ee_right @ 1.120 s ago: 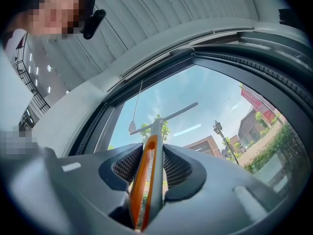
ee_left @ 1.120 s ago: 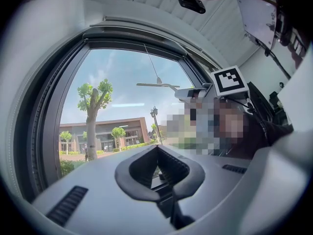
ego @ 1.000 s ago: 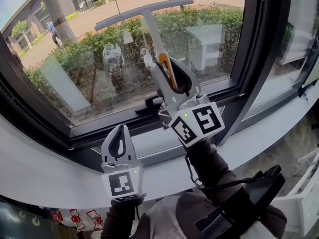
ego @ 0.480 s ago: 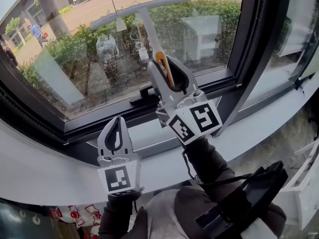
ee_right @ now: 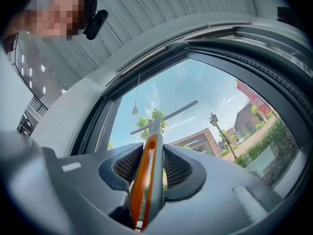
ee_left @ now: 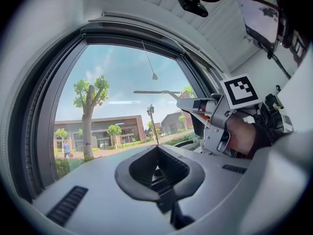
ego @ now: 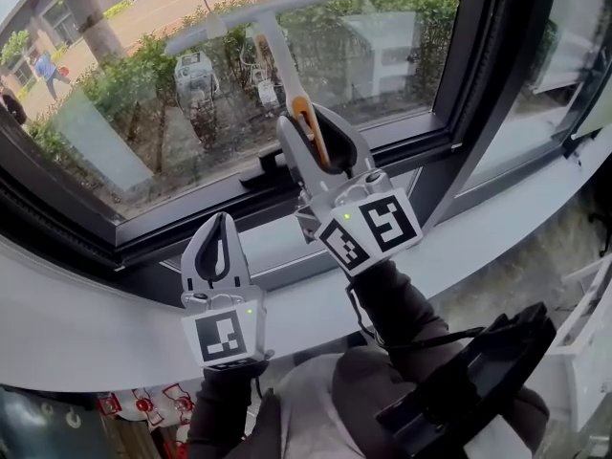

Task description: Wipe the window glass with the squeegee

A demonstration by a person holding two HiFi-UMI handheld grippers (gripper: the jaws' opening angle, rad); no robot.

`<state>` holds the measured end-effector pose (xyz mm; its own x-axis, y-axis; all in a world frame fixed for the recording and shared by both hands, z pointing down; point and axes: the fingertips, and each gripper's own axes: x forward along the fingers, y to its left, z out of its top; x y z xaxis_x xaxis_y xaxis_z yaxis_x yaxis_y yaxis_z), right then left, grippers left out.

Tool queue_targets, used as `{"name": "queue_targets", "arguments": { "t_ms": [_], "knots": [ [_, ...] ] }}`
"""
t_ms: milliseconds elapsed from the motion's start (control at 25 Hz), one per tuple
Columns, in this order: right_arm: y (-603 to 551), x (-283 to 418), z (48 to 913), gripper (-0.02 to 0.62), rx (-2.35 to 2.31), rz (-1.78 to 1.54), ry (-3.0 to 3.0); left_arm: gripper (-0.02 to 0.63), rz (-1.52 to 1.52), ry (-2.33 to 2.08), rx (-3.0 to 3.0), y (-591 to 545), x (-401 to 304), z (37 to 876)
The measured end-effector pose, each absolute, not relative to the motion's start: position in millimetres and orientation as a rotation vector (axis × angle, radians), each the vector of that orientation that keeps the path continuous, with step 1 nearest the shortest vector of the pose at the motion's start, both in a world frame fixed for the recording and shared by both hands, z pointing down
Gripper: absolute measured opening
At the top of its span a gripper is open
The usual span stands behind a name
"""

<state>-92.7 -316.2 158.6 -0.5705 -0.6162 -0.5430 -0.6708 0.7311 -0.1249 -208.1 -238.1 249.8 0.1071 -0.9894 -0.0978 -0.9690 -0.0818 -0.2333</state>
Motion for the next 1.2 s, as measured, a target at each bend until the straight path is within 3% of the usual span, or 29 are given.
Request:
{"name": "queue_targets", "arguments": {
  "t_ms": [1200],
  "knots": [
    [-306, -93, 222, 0.121, -1.011, -0.018, 2.416, 0.002, -0.171, 1.913, -2.199, -244, -197, 265]
  ]
}}
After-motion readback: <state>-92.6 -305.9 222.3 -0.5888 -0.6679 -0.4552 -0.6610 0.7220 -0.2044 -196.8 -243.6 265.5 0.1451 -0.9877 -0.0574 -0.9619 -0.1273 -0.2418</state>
